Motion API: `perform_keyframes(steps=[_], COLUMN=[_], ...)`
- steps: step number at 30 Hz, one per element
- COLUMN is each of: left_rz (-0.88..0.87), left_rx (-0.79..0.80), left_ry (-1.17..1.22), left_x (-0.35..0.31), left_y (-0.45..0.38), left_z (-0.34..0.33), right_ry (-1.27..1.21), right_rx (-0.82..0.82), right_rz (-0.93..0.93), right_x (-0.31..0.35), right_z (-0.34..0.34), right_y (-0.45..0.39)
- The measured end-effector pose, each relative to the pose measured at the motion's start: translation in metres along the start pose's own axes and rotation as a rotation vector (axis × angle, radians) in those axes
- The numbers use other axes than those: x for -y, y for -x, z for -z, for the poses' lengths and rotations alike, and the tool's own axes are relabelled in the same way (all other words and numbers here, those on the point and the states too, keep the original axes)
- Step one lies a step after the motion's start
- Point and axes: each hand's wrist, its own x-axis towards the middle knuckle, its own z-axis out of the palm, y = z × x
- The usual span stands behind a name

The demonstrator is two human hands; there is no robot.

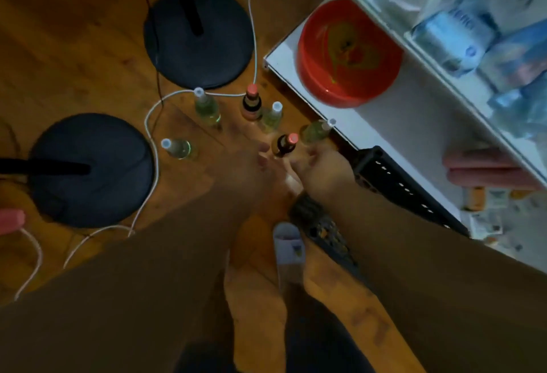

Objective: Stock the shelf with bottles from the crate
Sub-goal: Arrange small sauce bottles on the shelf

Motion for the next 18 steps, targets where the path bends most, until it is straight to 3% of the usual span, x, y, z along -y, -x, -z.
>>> perform_keyframes(steps=[7, 12, 16, 18], left_rz=[0.487, 0.662, 0.786, 0.860], left_rx=[0.283, 0.347, 0.457, 0.496], left_ry=[0.525, 0.745, 0.796, 0.908], left_x=[0.076, 0.098, 0.112, 0.119], left_y=[-0.130, -0.178, -0.199, -0.204], left_z=[-0.056, -0.091, -0.115, -0.121], right_ry=[-0.004, 0.012, 0.173, 0.195], right_rx=[-0.001, -0.079, -0.239, -0.226], right_rz=[-0.141, -0.147, 0.102, 0.221], right_x=[-0.031, -0.053, -0.056, -0.058], right_z=[-0.079, -0.121, -0.141, -0.153], right_y=[-0.141, -0.204, -0.196, -0.182])
